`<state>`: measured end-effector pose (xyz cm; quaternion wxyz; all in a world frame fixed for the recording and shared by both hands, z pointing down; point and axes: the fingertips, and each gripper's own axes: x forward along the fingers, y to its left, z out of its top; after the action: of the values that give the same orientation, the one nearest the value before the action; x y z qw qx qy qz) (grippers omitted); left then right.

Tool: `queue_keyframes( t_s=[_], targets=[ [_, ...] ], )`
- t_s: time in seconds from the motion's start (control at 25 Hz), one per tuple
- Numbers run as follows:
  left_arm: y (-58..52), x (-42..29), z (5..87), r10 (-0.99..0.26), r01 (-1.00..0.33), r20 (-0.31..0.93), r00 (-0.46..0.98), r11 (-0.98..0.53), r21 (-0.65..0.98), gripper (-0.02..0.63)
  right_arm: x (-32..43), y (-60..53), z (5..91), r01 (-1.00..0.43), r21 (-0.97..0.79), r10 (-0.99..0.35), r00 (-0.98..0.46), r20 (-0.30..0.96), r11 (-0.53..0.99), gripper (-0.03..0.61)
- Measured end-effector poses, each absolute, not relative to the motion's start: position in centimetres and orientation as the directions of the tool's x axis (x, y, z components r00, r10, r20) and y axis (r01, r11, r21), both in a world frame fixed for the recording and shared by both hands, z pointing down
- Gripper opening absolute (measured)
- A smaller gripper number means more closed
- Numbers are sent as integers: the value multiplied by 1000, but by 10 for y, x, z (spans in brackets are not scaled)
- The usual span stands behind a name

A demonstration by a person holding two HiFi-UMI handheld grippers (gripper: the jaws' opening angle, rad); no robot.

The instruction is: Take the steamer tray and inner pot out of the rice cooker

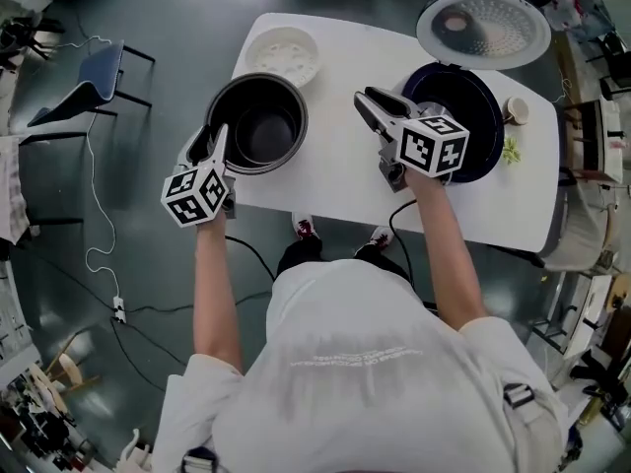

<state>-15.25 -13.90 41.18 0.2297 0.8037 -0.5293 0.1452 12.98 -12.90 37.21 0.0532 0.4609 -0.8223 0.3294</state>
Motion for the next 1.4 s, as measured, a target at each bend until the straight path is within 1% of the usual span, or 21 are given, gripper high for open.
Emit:
queue_keyframes(
  t_s=[0.16,0.28,0.44,0.64,0.8,0.88,1.0,1.16,1.28,1.4],
  targets=[
    [-145,-93,380,-761,-873,437,479,-463,150,179,167,-119,334,-816,-432,-766,-543,344,384,126],
    [-148,-51,358,-727,-822,406,554,-554,128,179,200,-110,315,-863,-345,-803,-483,349,369,126],
    [-149,2,331,-681,-753,358,638,-648,109,178,258,-93,298,-923,-248,-858,-369,356,294,126],
    [-146,64,297,-622,-669,313,718,-740,66,170,331,-64,268,-971,-166,-917,-220,332,173,124],
    [-137,104,273,-583,-616,279,763,-786,43,158,375,-38,252,-990,-107,-940,-122,320,93,123],
    [-133,121,263,-568,-592,265,779,-806,15,149,391,-26,248,-995,-77,-945,-79,319,57,108],
    [-128,144,246,-548,-561,244,800,-828,-21,143,408,-13,238,-998,-51,-951,-40,306,26,107],
    [-121,165,225,-552,-545,217,805,-833,-97,126,419,-2,222,-999,-32,-962,-29,272,22,91],
    [-118,169,210,-568,-555,179,803,-823,-124,77,417,3,211,-999,-10,-968,-36,248,35,68],
    [-115,170,202,-570,-555,160,806,-821,-133,57,415,5,200,-999,11,-974,-38,222,42,57]
  ],
)
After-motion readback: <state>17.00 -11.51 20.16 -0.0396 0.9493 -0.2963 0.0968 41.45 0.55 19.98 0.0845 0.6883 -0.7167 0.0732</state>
